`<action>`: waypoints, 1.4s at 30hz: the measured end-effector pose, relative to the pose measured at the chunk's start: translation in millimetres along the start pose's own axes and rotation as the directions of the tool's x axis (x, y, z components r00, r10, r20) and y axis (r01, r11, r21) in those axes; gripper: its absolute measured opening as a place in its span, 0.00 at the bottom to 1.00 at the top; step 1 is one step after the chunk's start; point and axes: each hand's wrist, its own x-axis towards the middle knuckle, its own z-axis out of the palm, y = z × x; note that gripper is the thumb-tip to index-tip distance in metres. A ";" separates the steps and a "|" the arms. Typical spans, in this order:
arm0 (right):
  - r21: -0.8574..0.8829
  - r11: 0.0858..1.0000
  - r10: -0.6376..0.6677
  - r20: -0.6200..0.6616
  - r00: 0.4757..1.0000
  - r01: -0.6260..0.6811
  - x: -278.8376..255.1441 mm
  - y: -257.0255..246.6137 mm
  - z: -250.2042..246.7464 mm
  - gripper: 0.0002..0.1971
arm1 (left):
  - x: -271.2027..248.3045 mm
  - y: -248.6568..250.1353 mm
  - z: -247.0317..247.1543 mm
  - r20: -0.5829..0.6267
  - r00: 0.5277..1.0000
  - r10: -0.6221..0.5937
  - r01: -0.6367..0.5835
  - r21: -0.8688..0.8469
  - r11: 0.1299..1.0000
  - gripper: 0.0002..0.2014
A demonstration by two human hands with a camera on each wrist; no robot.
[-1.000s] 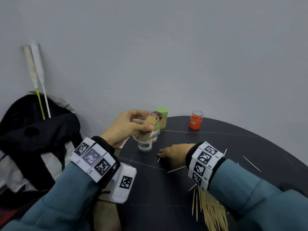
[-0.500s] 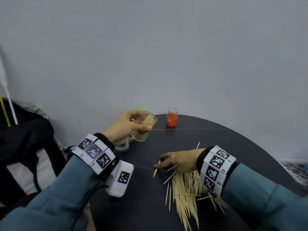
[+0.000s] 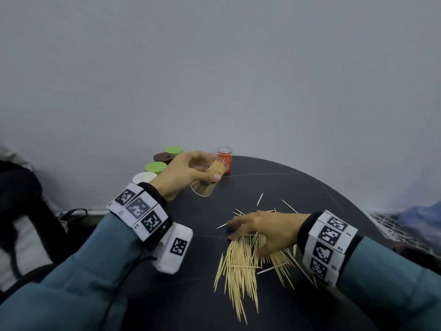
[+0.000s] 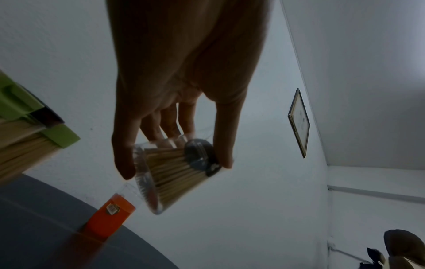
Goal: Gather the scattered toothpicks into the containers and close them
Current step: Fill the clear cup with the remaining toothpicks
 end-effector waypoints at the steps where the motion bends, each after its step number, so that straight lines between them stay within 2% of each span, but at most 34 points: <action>1: 0.004 1.000 -0.008 -0.012 1.000 0.008 -0.2 -2.3 0.8 0.35 | 0.5 -0.3 0.9 0.006 1.000 0.000 0.000 0.001 1.000 0.25; 5: 0.034 0.999 0.009 0.079 0.997 -0.012 1.4 -15.0 5.8 0.44 | 0.6 -2.0 2.2 0.019 1.000 -0.006 0.005 0.005 1.000 0.25; 9: 0.001 1.000 0.015 0.125 0.992 -0.016 3.3 -18.4 8.1 0.47 | 0.2 -2.7 1.0 0.026 1.000 -0.013 0.013 0.013 1.000 0.25; 12: 0.002 1.000 -0.013 0.085 0.996 0.013 5.4 -18.6 5.5 0.43 | 0.1 -3.1 -0.3 0.023 1.000 -0.010 0.010 0.020 1.000 0.24; 18: 0.016 0.998 -0.064 -0.027 0.998 0.064 10.7 -22.1 5.5 0.27 | -0.2 -3.4 -1.2 0.025 1.000 -0.007 0.006 0.035 0.999 0.25; 25: -0.019 0.997 -0.075 -0.072 0.995 0.074 21.0 -23.4 3.0 0.16 | -1.3 -4.7 -1.8 0.024 1.000 -0.002 0.001 0.035 0.999 0.24; 29: -0.053 0.996 -0.071 -0.071 0.995 0.067 25.8 -24.7 3.2 0.13 | -1.9 -3.7 -1.7 0.027 1.000 -0.003 0.002 0.019 1.000 0.24; 38: -0.134 0.991 -0.022 -0.034 0.999 0.017 31.6 -27.0 4.8 0.18 | -2.4 -4.6 -1.3 0.026 1.000 -0.007 0.006 0.029 1.000 0.24; 42: -0.146 0.989 -0.009 -0.040 0.999 0.003 31.5 -26.4 1.4 0.17 | -2.4 -4.6 -0.9 0.023 1.000 -0.011 0.010 0.035 0.999 0.23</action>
